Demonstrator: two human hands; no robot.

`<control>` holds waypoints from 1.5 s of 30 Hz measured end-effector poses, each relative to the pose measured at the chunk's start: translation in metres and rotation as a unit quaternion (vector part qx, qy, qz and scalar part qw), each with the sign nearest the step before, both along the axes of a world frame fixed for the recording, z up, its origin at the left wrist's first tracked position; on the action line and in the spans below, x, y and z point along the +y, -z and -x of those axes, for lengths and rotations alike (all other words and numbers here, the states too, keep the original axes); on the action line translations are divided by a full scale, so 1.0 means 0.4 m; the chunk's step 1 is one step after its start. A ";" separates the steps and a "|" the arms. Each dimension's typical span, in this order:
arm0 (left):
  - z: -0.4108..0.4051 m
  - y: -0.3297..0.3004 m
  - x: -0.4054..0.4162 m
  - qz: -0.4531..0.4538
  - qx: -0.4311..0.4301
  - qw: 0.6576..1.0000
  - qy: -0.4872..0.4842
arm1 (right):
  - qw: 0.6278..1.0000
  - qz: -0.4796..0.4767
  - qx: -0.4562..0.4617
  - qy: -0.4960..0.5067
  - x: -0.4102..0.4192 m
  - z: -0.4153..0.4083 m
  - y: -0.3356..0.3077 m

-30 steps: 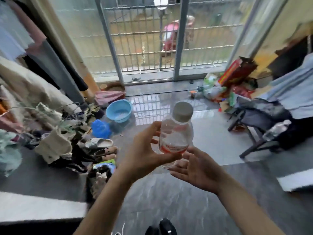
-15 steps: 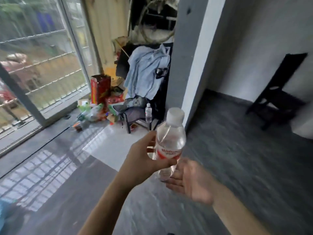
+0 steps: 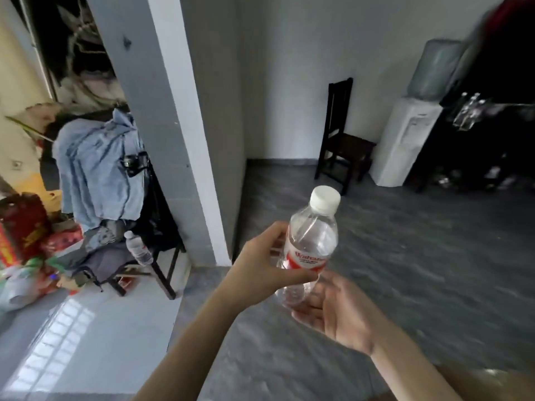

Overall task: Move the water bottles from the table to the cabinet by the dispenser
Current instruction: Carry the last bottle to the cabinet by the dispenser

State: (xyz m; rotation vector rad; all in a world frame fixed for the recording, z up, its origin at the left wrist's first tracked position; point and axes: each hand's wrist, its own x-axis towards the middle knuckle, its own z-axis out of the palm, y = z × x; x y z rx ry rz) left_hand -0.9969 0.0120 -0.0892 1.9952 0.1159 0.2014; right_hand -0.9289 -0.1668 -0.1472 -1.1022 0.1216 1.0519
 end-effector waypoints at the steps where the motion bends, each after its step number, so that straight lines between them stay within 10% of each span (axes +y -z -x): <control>1: -0.040 0.001 -0.011 -0.001 0.001 1.000 0.012 | 1.000 -0.002 0.001 0.009 -0.013 -0.030 -0.002; 26: -1.005 -0.034 0.182 0.064 0.028 0.988 0.138 | 0.991 -0.034 0.027 0.124 0.132 -0.859 -0.042; 45: -1.822 -0.007 -0.215 0.061 0.017 0.963 0.263 | 0.962 -0.041 0.054 0.264 -0.247 -1.560 -0.018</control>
